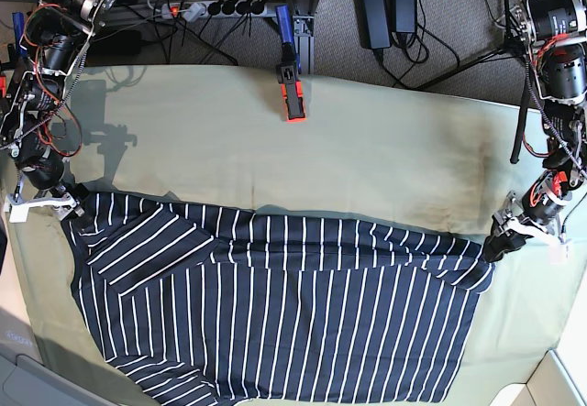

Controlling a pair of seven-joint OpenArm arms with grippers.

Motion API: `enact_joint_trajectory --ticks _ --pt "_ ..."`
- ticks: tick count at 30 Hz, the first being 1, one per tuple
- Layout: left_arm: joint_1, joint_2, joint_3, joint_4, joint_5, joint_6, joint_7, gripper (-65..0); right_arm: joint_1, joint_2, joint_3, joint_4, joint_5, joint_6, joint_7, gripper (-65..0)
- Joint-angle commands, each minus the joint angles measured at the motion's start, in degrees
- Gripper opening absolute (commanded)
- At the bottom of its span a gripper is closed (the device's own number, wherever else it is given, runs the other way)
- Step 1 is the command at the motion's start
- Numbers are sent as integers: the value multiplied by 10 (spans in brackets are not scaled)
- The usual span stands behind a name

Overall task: Fold the T-shirt properly
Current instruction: 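Lower the held fabric onto the shirt and regrip with the right gripper, then drag both held edges away from the robot, spreading the shirt flat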

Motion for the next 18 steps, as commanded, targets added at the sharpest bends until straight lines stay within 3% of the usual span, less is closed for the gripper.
enact_joint_trajectory --ticks 1,6,9,18 --pt "-12 -10 -3 11 -10 -17 -8 -271 9 9 2 9 4 29 4 -253" --pt "-12 -10 -3 11 -11 -19 -8 -271 9 9 2 9 9 29 4 -254" --pt "-12 -10 -3 11 -26 -50 2 -271 9 9 2 9 38 30 4 -254" --pt "-12 -10 -3 10 -40 -51 12 -271 23 -4 2 9 41 31 2 -256"
